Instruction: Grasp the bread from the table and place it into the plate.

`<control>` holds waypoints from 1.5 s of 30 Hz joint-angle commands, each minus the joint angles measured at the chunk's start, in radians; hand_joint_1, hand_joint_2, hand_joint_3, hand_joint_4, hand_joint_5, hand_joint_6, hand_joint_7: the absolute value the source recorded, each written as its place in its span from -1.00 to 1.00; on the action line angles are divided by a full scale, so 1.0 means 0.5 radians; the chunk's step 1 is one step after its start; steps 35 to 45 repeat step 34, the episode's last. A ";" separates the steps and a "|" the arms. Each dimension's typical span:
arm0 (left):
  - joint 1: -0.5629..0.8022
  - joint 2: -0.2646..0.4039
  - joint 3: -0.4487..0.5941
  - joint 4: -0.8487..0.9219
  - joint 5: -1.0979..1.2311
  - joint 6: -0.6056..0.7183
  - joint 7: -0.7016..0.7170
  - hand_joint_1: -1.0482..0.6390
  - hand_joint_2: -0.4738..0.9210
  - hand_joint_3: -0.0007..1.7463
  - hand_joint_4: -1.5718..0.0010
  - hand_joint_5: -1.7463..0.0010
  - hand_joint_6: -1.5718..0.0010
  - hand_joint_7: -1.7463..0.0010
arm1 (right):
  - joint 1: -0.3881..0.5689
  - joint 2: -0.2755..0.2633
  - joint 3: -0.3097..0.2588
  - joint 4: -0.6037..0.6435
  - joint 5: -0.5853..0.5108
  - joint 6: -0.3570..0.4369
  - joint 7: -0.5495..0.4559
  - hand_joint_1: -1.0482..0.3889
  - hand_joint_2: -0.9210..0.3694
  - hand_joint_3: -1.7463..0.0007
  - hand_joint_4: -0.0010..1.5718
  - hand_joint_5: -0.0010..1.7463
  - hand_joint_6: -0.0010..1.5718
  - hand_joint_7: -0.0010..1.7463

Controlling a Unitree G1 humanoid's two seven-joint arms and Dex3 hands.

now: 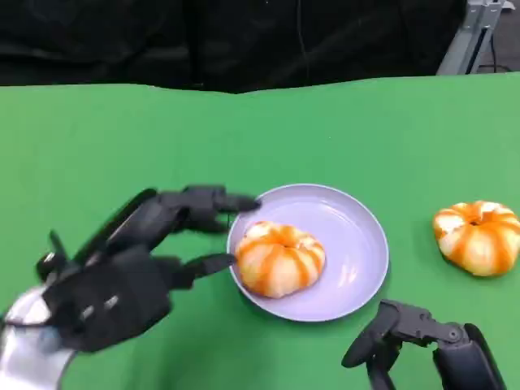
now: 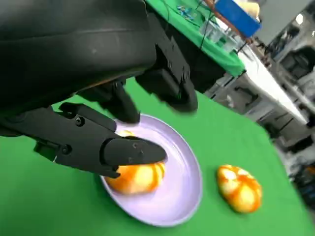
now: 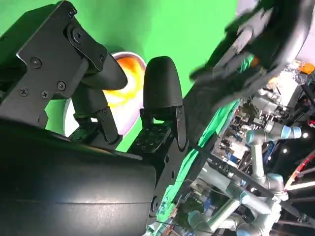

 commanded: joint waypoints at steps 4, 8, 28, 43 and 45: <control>0.571 -0.255 0.143 -0.320 -0.159 0.056 0.271 0.27 0.32 0.44 -0.08 -0.71 -0.10 -0.29 | 0.012 -0.027 -0.029 -0.018 0.024 -0.008 -0.002 0.56 0.12 -0.69 0.11 0.76 0.12 0.42; 0.739 -0.320 0.172 -0.339 -0.221 -0.030 0.305 0.18 0.31 0.54 -0.08 -0.94 -0.03 -0.59 | 0.019 -0.030 -0.034 -0.033 0.048 0.006 0.016 0.56 0.12 -0.68 0.10 0.75 0.13 0.41; 0.777 -0.336 0.193 -0.102 -0.415 -0.394 0.204 0.13 0.15 0.70 -0.08 -1.00 -0.04 -0.81 | 0.039 -0.075 -0.077 -0.022 0.067 -0.045 0.027 0.54 0.10 -0.67 0.09 0.75 0.13 0.43; 0.758 -0.339 0.192 -0.065 -0.394 -0.443 0.218 0.18 0.11 0.74 -0.10 -1.00 -0.06 -0.80 | 0.048 -0.080 -0.081 -0.034 0.062 -0.046 0.027 0.55 0.10 -0.67 0.08 0.75 0.12 0.43; 0.758 -0.339 0.192 -0.065 -0.394 -0.443 0.218 0.18 0.11 0.74 -0.10 -1.00 -0.06 -0.80 | 0.048 -0.080 -0.081 -0.034 0.062 -0.046 0.027 0.55 0.10 -0.67 0.08 0.75 0.12 0.43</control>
